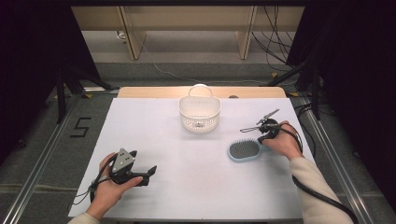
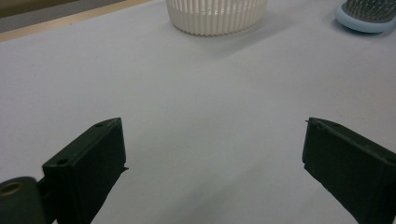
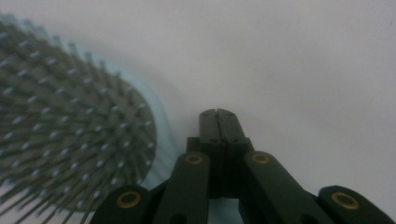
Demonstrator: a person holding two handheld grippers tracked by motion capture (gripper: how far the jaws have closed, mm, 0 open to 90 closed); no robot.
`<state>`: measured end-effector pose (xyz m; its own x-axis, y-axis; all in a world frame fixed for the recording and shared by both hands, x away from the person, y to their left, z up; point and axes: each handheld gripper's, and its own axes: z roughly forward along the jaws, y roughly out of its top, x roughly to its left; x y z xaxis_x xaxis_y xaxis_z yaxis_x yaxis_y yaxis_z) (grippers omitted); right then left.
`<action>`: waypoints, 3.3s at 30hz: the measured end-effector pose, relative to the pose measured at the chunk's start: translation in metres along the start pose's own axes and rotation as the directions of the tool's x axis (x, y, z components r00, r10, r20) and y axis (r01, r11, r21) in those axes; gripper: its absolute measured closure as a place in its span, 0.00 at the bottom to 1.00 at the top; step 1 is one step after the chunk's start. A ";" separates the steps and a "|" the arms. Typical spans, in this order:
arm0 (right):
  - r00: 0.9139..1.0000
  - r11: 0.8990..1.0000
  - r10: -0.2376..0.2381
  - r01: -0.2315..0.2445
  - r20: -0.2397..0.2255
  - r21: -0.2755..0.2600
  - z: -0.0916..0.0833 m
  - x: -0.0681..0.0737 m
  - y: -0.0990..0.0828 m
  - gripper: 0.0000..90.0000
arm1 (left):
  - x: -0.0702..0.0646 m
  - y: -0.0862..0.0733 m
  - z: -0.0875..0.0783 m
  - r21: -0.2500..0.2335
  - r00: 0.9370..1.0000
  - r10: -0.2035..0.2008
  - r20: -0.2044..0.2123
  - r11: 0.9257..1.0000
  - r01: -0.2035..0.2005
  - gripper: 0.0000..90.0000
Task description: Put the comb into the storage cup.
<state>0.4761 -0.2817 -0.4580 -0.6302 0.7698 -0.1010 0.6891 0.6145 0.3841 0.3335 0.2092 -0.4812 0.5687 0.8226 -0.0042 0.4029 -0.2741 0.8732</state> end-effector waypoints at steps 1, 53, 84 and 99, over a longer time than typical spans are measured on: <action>1.000 1.000 0.000 0.000 0.000 0.000 0.000 0.000 0.000 1.00 | 0.000 0.000 0.000 -0.001 1.000 0.000 0.000 1.000 0.000 0.06; 0.988 0.986 0.137 -0.143 -0.072 -0.086 -0.048 0.055 -0.081 0.93 | 0.000 0.002 -0.002 -0.012 1.000 -0.002 0.001 1.000 0.002 0.08; 0.983 0.575 0.167 -0.155 -0.070 -0.804 -0.111 0.050 -0.112 0.15 | 0.002 0.003 -0.004 -0.024 1.000 -0.006 -0.011 1.000 0.006 0.09; 0.995 0.781 0.100 -0.070 0.013 -0.621 -0.108 0.057 -0.090 0.17 | 0.001 0.003 -0.003 -0.020 1.000 -0.002 -0.010 1.000 0.002 0.09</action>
<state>0.3395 -0.3116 -0.3992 -0.5532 0.8297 -0.0742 0.3604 0.3187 0.8767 0.3336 0.2108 -0.4770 0.5607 0.8280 -0.0013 0.3897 -0.2625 0.8827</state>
